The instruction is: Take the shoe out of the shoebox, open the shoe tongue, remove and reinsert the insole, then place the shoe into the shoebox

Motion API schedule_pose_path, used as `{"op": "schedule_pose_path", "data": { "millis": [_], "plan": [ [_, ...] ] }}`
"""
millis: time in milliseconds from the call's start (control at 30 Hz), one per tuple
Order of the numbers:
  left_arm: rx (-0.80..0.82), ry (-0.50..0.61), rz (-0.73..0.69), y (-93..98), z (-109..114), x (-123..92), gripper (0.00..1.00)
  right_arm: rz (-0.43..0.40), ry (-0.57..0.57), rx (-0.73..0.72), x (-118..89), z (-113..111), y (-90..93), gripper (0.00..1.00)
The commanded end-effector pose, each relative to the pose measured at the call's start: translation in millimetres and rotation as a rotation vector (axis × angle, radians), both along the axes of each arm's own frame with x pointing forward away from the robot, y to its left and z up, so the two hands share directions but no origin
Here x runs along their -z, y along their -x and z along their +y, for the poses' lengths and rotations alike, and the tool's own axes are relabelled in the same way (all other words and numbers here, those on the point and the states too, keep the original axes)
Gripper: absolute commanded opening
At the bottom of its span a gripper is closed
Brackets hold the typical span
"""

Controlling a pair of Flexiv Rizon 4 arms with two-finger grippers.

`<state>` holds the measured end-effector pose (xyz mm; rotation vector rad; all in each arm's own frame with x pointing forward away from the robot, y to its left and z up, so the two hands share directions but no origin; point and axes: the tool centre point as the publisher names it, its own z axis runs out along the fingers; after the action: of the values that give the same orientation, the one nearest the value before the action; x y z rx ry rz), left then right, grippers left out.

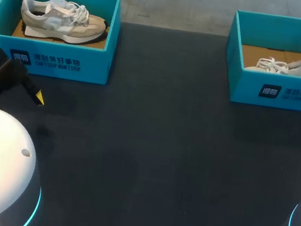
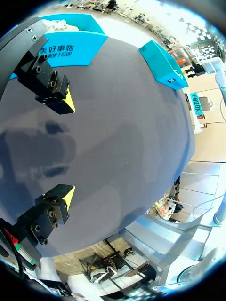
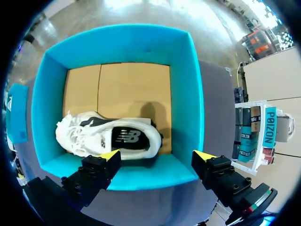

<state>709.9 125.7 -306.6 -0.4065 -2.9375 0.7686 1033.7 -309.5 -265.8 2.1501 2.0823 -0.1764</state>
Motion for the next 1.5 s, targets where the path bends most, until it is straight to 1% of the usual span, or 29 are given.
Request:
{"op": "schedule_pose_path", "data": {
  "millis": [33,200,333,533,767,933,1133,1200,1500],
  "plan": [
    [0.000,-0.002,-0.001,0.9,0.2,-0.4,1.00,-0.007,-0.007,0.001,-30.4,8.5,10.6,1.00],
    [0.000,-0.002,-0.001,0.9,0.2,-0.4,1.00,0.000,-0.015,0.008,-52.4,21.6,18.1,1.00],
    [0.000,-0.002,-0.001,0.9,0.2,-0.4,1.00,0.002,-0.021,0.017,-64.5,32.9,24.5,1.00],
    [0.000,-0.002,-0.001,0.9,0.2,-0.4,1.00,0.008,-0.033,0.015,-72.6,57.0,36.2,1.00],
    [0.000,-0.002,-0.001,0.9,0.2,-0.4,1.00,0.001,-0.067,0.048,-79.4,75.4,48.2,1.00],
    [0.000,-0.002,-0.001,0.9,0.2,-0.4,1.00,-0.004,-0.079,0.070,-89.8,83.8,53.3,1.00],
    [0.000,-0.002,-0.001,0.9,0.2,-0.4,1.00,-0.002,-0.083,0.100,-98.7,87.2,55.5,1.00],
    [0.000,-0.002,-0.001,0.9,0.2,-0.4,1.00,-0.002,-0.093,0.080,-101.6,87.9,55.0,1.00],
    [0.000,-0.002,-0.001,0.9,0.2,-0.4,1.00,-0.002,-0.093,0.080,-101.6,87.9,55.0,1.00]
  ]
}}
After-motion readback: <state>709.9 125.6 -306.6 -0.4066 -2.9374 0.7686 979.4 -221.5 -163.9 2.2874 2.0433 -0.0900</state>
